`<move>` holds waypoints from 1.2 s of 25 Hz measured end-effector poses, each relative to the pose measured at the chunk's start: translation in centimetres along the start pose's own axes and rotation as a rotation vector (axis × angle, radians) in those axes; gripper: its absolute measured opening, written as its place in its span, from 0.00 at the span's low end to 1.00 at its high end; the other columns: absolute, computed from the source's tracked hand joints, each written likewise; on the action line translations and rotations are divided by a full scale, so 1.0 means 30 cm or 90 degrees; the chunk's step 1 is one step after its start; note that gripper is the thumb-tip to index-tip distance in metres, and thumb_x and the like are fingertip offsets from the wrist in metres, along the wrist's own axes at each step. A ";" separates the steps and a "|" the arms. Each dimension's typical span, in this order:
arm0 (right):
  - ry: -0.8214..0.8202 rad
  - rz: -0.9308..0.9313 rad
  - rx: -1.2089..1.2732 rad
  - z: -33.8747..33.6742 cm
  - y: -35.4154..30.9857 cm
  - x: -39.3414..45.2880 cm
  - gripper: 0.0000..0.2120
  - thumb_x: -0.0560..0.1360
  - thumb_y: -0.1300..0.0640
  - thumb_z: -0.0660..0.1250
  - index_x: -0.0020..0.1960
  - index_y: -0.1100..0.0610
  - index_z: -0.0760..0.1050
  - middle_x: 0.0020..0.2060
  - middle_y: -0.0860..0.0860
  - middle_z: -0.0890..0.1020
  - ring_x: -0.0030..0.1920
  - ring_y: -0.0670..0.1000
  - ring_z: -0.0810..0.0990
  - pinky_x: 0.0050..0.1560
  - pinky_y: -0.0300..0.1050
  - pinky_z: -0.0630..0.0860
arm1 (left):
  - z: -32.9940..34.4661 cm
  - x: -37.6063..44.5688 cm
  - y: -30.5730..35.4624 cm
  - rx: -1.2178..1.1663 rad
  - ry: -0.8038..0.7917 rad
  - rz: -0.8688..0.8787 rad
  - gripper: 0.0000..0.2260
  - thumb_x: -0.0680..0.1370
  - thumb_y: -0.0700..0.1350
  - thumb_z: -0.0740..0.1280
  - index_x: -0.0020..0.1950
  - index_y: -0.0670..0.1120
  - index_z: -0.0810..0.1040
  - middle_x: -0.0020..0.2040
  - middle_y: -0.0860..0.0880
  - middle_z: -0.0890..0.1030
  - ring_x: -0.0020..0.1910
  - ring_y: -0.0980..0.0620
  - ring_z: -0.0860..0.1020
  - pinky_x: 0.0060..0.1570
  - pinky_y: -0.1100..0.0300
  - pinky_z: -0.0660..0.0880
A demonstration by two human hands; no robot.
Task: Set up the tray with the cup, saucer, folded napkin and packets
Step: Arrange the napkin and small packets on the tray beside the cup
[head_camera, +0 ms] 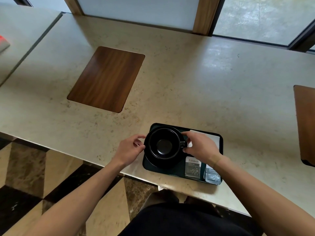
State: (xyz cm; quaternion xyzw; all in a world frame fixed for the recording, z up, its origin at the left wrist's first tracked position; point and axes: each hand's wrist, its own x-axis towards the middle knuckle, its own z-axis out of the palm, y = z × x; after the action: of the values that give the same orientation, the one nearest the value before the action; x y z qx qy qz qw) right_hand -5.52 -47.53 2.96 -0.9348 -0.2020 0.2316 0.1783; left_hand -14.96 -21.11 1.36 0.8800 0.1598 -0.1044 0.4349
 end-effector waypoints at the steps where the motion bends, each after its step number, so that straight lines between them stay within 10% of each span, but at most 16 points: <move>1: 0.002 0.006 0.002 0.002 -0.001 -0.005 0.28 0.69 0.52 0.73 0.68 0.48 0.69 0.51 0.45 0.82 0.52 0.50 0.79 0.46 0.48 0.78 | 0.000 0.005 0.003 -0.002 -0.001 -0.002 0.14 0.75 0.44 0.72 0.58 0.57 0.79 0.41 0.57 0.83 0.40 0.63 0.79 0.43 0.71 0.72; 18: 0.007 0.058 0.041 0.029 -0.018 -0.077 0.28 0.68 0.48 0.75 0.62 0.46 0.65 0.46 0.44 0.82 0.44 0.50 0.79 0.35 0.45 0.72 | 0.000 0.100 0.039 0.007 -0.048 0.020 0.17 0.76 0.42 0.69 0.63 0.56 0.78 0.43 0.54 0.83 0.43 0.58 0.80 0.50 0.61 0.77; 30: 0.091 -0.056 -0.194 0.024 -0.024 -0.056 0.08 0.73 0.45 0.69 0.49 0.47 0.77 0.36 0.46 0.79 0.37 0.52 0.78 0.28 0.41 0.65 | -0.009 0.088 0.036 0.028 -0.083 0.023 0.21 0.76 0.43 0.70 0.66 0.58 0.74 0.42 0.55 0.81 0.43 0.61 0.78 0.48 0.65 0.71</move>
State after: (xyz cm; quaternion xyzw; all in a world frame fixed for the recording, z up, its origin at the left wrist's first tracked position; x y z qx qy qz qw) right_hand -7.47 -47.51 3.27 -0.9552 -0.2626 0.1230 0.0583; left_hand -12.09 -21.02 1.45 0.8833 0.1128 -0.1574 0.4271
